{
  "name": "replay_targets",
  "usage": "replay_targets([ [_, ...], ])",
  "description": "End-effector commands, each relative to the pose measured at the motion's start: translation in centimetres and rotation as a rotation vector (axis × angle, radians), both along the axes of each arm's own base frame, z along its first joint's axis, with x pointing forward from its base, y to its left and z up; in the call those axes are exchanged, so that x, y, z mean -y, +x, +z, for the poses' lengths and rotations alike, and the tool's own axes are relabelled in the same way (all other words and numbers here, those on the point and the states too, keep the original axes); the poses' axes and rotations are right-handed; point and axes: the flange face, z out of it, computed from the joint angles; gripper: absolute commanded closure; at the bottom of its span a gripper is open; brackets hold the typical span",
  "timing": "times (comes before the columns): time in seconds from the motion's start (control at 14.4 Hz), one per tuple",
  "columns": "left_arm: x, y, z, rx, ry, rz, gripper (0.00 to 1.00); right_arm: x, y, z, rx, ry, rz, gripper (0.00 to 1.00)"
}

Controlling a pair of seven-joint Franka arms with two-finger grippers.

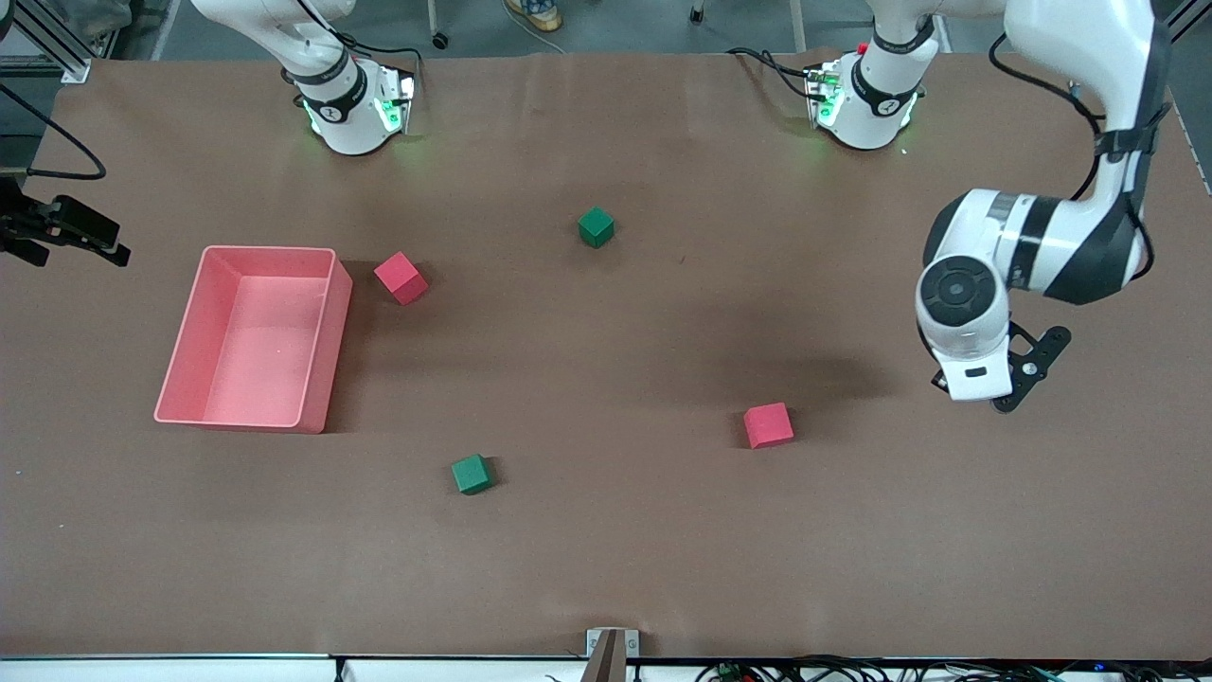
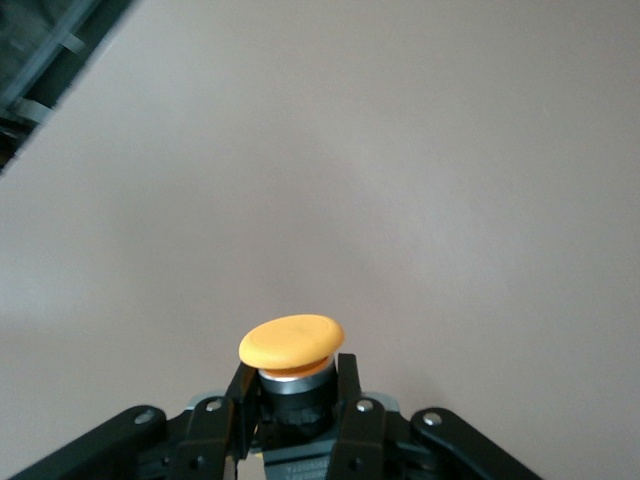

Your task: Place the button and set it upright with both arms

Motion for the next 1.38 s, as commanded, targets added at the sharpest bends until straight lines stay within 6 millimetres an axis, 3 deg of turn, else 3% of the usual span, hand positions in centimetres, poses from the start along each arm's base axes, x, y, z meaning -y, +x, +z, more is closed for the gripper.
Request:
replay_targets([
  [0.0,-0.4,0.6,-2.2,0.109,0.120,0.049,1.00,-0.3,-0.4,0.3,0.013,-0.003,0.022,0.00],
  [0.28,-1.1,0.7,-6.2,0.285,0.276,0.124,1.00,-0.7,-0.3,0.6,0.021,-0.004,0.049,0.00],
  [0.42,-1.6,0.4,-9.3,0.366,0.369,0.154,1.00,-1.0,-0.2,0.5,0.019,-0.004,0.055,0.00],
  [0.83,-3.8,-1.8,-16.6,0.492,0.691,0.141,1.00,-1.8,-0.4,0.3,0.001,-0.002,0.076,0.00],
  [1.11,-5.4,-3.0,-20.3,0.574,0.823,0.109,1.00,-1.1,-0.4,0.4,0.005,-0.003,0.115,0.00],
  [1.32,-5.9,-3.4,-21.8,0.600,0.834,0.102,1.00,-1.1,-0.4,0.5,0.014,-0.004,0.115,0.00],
])
